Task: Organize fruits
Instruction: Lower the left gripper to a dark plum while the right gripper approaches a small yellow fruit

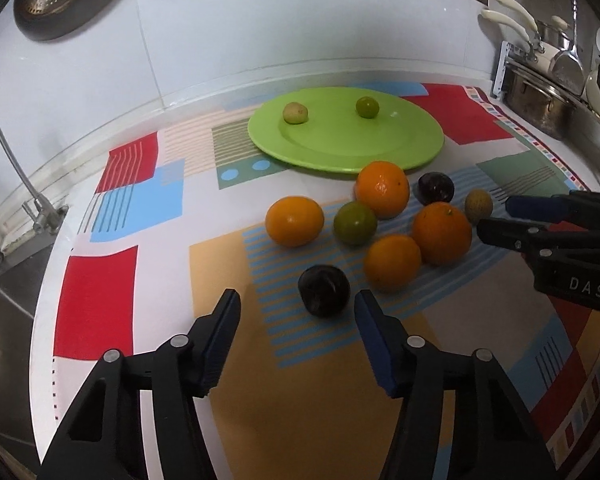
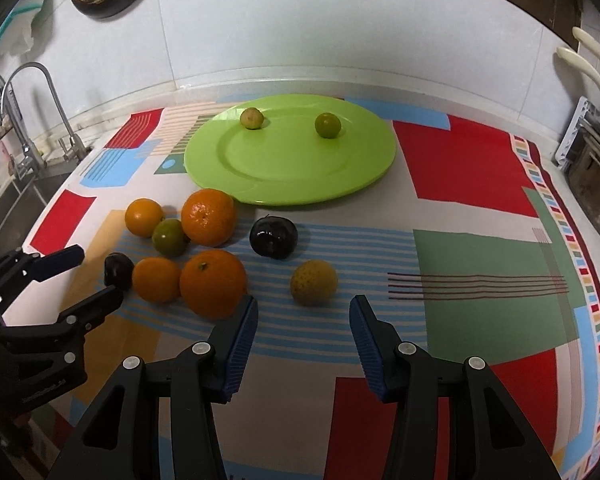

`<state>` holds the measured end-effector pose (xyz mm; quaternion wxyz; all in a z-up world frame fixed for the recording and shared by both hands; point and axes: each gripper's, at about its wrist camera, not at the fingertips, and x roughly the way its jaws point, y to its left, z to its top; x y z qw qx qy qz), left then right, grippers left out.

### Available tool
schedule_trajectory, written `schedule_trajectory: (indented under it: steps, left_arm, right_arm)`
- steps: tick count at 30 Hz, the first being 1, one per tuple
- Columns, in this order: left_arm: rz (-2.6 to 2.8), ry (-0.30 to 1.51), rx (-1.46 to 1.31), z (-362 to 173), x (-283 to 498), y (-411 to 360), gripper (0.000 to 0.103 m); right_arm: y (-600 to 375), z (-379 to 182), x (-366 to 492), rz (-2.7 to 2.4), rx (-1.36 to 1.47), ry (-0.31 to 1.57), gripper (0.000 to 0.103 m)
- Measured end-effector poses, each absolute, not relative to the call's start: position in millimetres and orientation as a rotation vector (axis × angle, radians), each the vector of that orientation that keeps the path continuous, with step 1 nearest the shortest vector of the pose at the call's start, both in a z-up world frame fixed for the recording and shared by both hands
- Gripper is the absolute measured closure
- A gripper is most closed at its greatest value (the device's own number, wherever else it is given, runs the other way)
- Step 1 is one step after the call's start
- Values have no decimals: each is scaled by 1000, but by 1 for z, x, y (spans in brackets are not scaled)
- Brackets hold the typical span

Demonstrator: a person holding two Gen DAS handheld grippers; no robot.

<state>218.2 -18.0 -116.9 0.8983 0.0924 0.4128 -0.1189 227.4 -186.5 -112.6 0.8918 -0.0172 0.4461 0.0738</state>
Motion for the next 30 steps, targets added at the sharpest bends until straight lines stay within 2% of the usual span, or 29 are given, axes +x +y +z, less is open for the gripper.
schedule_trajectory:
  steps: [7,15,20,30]
  left_arm:
    - [-278,877,168,-120,226,-19,61]
    - [-306,913,130,-122,228,-19,74]
    - [-298,916,128,-122,229,-19,74]
    - [-289,905,115,-113,227,-19,75]
  right_arm:
    - [-189,-118,236,161,-16,938,60]
    - [-189,-121,245,164,-16,941,68]
    - [-189,-121,248,162,-24,939,74]
    - [-187,-115,241,173,-29,924,75]
